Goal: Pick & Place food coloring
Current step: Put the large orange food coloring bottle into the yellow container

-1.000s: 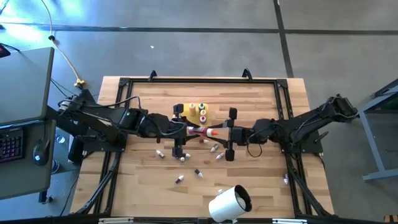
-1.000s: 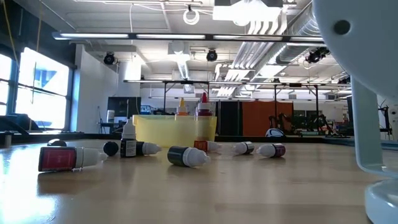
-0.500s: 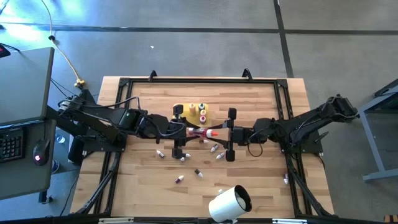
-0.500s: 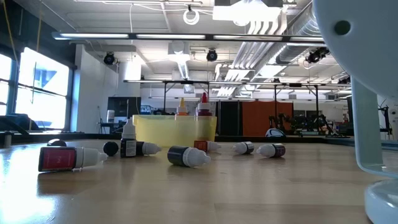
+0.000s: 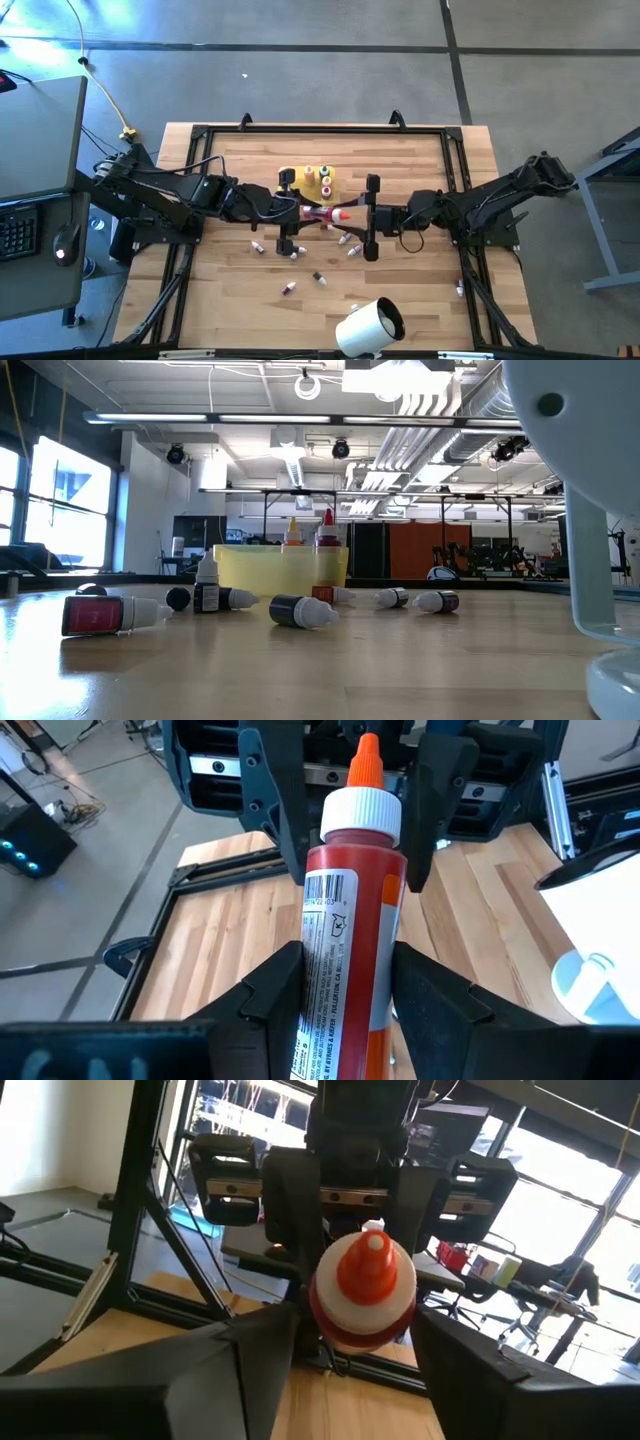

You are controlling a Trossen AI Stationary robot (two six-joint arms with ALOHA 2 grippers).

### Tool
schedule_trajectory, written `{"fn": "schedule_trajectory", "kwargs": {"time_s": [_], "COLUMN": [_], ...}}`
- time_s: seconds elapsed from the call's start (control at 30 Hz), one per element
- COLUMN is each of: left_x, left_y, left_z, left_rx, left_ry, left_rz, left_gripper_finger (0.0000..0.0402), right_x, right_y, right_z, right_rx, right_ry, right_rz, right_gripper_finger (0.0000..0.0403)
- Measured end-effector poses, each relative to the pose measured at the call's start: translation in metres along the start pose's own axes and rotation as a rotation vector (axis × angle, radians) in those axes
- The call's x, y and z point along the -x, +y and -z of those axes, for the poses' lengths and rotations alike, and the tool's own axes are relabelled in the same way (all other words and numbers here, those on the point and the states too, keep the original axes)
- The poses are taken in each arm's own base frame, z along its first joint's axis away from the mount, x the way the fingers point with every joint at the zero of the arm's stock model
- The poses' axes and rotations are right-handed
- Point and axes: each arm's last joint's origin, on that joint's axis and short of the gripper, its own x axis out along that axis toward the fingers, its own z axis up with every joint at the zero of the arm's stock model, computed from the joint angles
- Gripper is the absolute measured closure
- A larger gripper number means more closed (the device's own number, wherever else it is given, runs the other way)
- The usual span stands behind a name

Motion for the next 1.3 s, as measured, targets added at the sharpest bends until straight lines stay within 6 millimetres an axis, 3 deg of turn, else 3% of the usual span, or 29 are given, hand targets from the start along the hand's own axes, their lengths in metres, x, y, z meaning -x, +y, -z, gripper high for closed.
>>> {"fn": "schedule_trajectory", "kwargs": {"time_s": [0.57, 1.0, 1.3], "left_x": [-0.0003, -0.0003, -0.0046], "left_y": [0.0, 0.0, -0.0021], "left_z": [0.0003, 0.0013, 0.004], "left_rx": [0.018, 0.018, -0.006], "left_ry": [0.003, 0.013, 0.037], "left_rz": [-0.003, -0.003, -0.003], "left_gripper_finger": [0.0263, 0.0263, 0.0263], "right_x": [0.0002, 0.0003, 0.0002], "right_y": [-0.0008, -0.0016, -0.0017], "right_z": [-0.0043, -0.0042, -0.0045], "right_rx": [0.009, 0.014, 0.026], "right_ry": [-0.049, -0.039, -0.043], "right_rz": [-0.009, 0.019, 0.021], "right_gripper_finger": [0.0201, 0.029, 0.0281]}}
